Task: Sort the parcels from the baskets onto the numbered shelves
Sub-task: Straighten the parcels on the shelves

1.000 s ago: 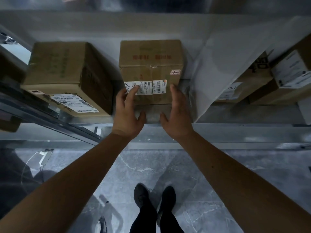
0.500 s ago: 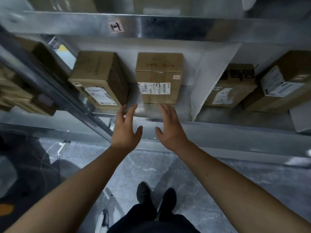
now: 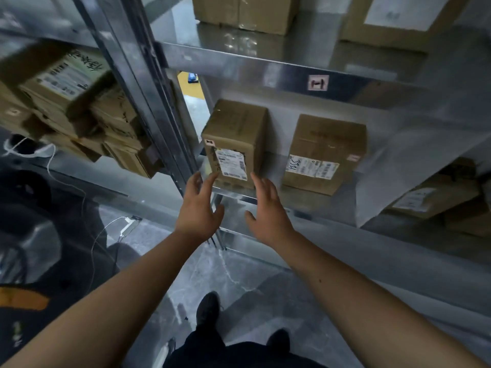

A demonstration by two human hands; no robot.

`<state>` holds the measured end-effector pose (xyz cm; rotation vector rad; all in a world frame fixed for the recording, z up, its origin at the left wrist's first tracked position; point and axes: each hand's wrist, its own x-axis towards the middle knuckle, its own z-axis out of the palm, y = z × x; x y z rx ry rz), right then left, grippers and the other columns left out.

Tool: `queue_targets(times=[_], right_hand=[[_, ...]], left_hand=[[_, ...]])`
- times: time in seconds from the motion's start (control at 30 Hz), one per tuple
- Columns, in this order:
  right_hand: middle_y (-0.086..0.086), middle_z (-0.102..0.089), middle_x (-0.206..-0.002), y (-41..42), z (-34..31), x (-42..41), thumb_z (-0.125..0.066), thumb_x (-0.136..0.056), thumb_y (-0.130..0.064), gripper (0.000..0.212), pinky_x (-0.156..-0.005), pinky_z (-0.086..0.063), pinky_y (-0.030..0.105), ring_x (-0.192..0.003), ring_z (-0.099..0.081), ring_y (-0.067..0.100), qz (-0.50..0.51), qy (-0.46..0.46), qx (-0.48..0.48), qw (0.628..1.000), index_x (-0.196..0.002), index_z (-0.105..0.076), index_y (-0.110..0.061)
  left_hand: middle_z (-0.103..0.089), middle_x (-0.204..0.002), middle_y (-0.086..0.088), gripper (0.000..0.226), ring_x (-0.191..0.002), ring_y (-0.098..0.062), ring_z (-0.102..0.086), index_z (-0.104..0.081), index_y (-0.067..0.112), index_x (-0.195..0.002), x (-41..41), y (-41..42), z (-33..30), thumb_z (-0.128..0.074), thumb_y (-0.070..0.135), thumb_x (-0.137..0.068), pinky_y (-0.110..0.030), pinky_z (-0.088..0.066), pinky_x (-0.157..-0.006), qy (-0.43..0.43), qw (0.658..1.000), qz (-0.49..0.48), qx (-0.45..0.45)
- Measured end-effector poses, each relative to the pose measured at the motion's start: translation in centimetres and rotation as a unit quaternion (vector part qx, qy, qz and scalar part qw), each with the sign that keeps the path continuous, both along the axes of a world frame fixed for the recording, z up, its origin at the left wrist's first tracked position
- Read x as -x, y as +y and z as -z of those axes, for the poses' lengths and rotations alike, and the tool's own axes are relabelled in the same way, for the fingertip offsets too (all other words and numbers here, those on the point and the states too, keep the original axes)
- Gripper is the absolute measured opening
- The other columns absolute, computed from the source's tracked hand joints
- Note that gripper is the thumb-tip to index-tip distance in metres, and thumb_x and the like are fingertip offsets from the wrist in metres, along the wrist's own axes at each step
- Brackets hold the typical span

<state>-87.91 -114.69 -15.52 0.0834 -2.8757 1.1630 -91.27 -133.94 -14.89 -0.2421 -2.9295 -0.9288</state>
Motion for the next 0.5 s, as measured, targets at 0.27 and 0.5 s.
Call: queue_targets(times=[0.27, 0.5], right_hand=[[0.004, -0.021, -0.167, -4.3, 0.9, 2.3, -0.072, -0.09, -0.009, 0.103, -0.115, -0.034, 0.028, -0.152, -0.03, 0.021, 0.12, 0.025, 0.043, 0.992, -0.166, -0.006, -0.03], [0.006, -0.021, -0.169, -6.5, 1.2, 3.7, -0.072, -0.093, -0.01, 0.104, -0.107, -0.015, -0.004, -0.145, -0.023, -0.002, 0.158, 0.034, 0.045, 0.986, -0.164, 0.0, -0.035]], left_hand=[[-0.013, -0.172, -0.006, 0.092, -0.151, -0.036, -0.036, -0.015, 0.043, -0.162, 5.6, -2.3, 0.8, -0.073, 0.025, -0.093, -0.046, -0.046, -0.111, -0.023, 0.991, 0.112, -0.069], [-0.011, -0.173, -0.001, 0.099, -0.154, -0.028, -0.031, -0.008, 0.042, -0.162, 7.1, -3.2, 2.5, -0.076, 0.023, -0.092, -0.038, -0.04, -0.114, -0.054, 0.977, 0.176, -0.107]])
